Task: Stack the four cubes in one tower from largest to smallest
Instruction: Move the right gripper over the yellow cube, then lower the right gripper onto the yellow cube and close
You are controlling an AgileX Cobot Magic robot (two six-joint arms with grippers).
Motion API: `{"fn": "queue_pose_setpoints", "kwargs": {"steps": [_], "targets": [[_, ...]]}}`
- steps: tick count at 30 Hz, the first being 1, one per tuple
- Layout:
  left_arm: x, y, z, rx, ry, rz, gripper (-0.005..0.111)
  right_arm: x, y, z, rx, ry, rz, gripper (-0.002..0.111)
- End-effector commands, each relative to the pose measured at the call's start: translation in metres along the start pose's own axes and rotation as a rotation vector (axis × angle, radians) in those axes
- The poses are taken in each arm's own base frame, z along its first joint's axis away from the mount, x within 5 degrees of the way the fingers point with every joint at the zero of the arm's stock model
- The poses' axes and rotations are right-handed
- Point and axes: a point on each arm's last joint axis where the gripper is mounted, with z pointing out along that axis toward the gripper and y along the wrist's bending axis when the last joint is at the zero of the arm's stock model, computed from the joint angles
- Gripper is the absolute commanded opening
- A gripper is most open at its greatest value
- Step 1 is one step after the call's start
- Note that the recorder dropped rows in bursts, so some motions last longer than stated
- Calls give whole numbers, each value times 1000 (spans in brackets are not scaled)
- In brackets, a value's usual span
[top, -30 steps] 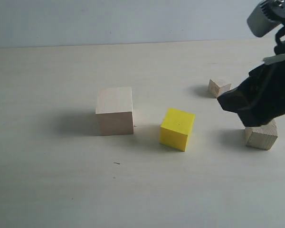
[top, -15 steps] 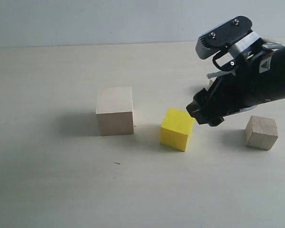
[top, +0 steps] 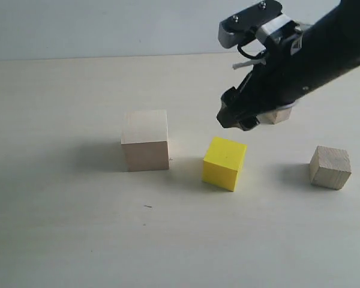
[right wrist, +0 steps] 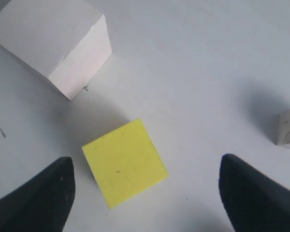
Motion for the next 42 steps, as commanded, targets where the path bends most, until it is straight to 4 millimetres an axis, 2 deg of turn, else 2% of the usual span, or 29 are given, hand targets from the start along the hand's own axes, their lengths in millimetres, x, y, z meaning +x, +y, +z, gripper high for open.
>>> {"fn": "queue_pose_setpoints", "kwargs": {"steps": [1,5,11,21,26,30,42], "targets": [[-1,1,1,-9,-16,9,61,-21,-3,-2,-13,80,-57,78],[-1,1,1,-9,-16,9,61,-34,-5,4,-45,155,-137,78],[-1,1,1,-9,-16,3,61,-42,-7,26,-110,275,-264,78],[-1,1,1,-9,-16,3,61,-26,-8,79,-181,414,-311,78],[-2,2,1,-28,-23,16,61,-24,-8,86,-207,427,-384,78],[-2,3,1,-30,-24,18,61,-24,-7,86,-208,420,-380,78],[-2,3,1,-31,-24,19,61,-17,-6,104,-251,452,-398,78]]}}
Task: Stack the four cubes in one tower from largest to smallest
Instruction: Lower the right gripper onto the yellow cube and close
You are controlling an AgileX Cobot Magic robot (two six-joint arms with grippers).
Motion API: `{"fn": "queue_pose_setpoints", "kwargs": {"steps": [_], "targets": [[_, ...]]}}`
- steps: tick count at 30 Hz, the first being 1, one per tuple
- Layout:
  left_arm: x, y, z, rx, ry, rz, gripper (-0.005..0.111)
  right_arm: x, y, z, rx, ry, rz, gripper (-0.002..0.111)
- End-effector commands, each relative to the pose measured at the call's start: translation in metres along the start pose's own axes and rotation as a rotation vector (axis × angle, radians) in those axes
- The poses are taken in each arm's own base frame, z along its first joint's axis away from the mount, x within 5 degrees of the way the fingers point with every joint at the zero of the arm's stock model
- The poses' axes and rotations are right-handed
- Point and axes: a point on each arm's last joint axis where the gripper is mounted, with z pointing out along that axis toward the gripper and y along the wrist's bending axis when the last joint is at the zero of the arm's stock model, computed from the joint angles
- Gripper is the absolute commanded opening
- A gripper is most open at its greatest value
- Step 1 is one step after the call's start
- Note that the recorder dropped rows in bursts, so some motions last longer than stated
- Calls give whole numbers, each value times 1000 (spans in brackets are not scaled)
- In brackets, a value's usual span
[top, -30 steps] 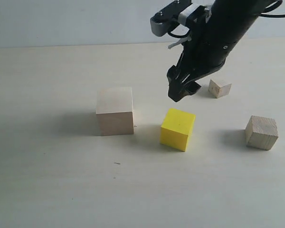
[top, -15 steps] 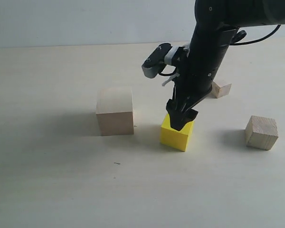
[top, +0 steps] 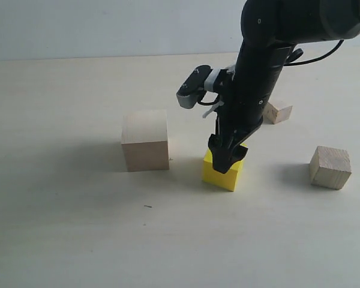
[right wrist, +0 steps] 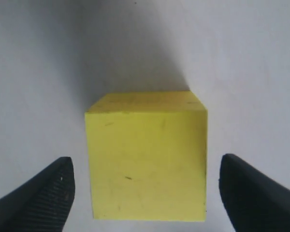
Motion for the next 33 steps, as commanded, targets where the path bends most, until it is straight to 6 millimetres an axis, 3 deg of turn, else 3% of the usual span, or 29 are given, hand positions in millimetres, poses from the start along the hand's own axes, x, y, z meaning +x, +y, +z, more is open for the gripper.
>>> {"fn": "queue_pose_setpoints", "kwargs": {"steps": [1,25,33], "targets": [[-1,0,1,-2,-13,0,61,-2,-1,4,2,4,-16,78],[-1,1,1,-7,-15,4,61,-6,-3,21,-30,-6,19,76],[-1,1,1,-7,-13,5,61,-5,-5,21,-12,6,1,55]]}}
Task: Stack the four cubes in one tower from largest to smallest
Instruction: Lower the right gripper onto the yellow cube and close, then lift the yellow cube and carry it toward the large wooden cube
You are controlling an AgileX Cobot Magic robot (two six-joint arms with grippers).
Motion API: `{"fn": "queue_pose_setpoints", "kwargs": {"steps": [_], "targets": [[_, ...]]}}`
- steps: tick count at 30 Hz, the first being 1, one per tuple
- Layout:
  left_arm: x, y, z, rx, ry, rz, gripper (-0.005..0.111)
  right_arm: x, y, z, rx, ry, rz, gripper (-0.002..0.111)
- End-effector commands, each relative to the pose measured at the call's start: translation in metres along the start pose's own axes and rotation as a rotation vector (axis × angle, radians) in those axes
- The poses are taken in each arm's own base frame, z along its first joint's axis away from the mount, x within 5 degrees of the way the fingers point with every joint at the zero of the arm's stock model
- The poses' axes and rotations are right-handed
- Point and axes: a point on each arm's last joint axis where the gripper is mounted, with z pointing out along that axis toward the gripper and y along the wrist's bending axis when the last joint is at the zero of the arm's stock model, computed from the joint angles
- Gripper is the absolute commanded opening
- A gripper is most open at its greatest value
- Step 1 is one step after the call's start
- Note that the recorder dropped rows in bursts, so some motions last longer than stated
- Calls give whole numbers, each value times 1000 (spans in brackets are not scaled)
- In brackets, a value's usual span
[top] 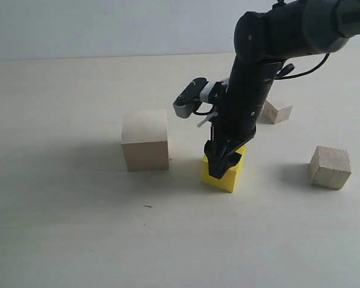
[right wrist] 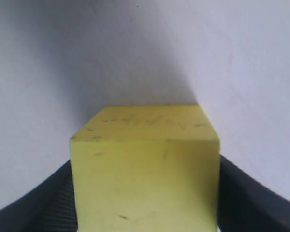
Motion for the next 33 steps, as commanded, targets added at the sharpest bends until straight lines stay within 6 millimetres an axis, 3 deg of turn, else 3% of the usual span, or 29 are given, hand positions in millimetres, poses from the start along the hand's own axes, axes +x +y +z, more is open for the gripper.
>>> {"fn": "queue_pose_setpoints", "kwargs": {"steps": [1,4,6,14,18,21,28,33], "targets": [[0,0,1,-3,-6,1,61,-1,-2,-3,29,12,-33,45],[0,0,1,-4,-4,1,61,-4,-2,-10,27,16,-19,11],[0,0,1,-4,-4,1,61,-9,-3,-24,25,17,14,0],[0,0,1,-4,-4,1,61,-26,-4,-87,106,-69,6,0],[0,0,1,-4,-4,1,61,-33,-4,-105,129,-124,-16,0],[0,0,1,-4,-4,1,61,-42,-2,-118,129,-184,-145,0],[0,0,1,-4,-4,1,61,-51,-5,-130,195,-241,-315,0],[-1,1,1,-17,-7,10,61,-59,-12,-125,201,-249,-311,0]]}}
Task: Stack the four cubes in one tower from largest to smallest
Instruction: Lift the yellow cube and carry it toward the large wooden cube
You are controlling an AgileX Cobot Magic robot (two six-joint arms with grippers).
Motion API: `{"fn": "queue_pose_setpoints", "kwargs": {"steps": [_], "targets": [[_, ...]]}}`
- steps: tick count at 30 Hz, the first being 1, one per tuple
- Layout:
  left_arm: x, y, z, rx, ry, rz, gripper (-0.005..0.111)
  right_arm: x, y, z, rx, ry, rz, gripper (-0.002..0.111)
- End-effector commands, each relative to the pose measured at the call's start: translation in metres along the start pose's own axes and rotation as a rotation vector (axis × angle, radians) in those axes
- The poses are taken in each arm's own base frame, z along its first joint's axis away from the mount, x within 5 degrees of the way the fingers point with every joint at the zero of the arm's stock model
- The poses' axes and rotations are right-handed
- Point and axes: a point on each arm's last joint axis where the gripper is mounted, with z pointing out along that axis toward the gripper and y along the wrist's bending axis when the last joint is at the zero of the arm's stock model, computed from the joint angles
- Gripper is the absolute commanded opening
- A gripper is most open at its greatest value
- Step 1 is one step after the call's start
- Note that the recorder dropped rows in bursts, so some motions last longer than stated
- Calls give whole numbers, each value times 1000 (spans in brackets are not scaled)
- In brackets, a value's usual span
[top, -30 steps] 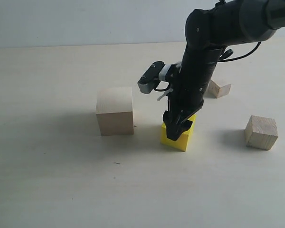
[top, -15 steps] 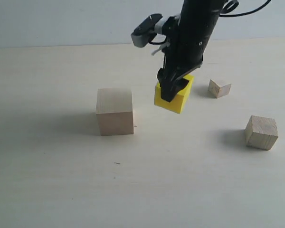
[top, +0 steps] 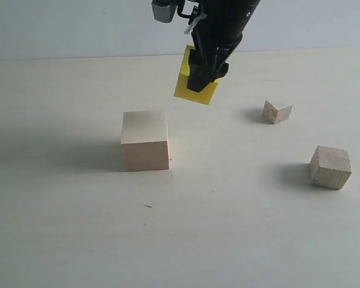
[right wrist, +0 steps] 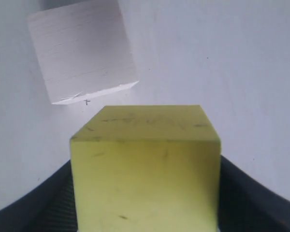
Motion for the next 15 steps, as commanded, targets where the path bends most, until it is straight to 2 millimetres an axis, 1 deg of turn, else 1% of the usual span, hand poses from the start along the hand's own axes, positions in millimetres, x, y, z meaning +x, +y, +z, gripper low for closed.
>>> {"fn": "queue_pose_setpoints", "kwargs": {"steps": [1,2,6,7,8,10,15], "targets": [[-1,2,1,-19,-8,10,61,-7,-7,8,10,-16,-13,0],[-1,2,1,-19,-8,10,61,-7,-7,10,2,-12,-13,0],[-1,2,1,-19,-8,10,61,-21,-11,11,15,-25,-49,0],[-1,2,1,-19,-8,10,61,-24,-11,13,-5,-24,-52,0],[-1,2,1,-19,-8,10,61,-26,-9,18,-27,-8,-73,0],[-1,2,1,-19,-8,10,61,-25,-8,19,-39,-5,-95,0],[0,2,1,-17,-3,6,61,-26,-7,19,-52,-17,-88,0]]}}
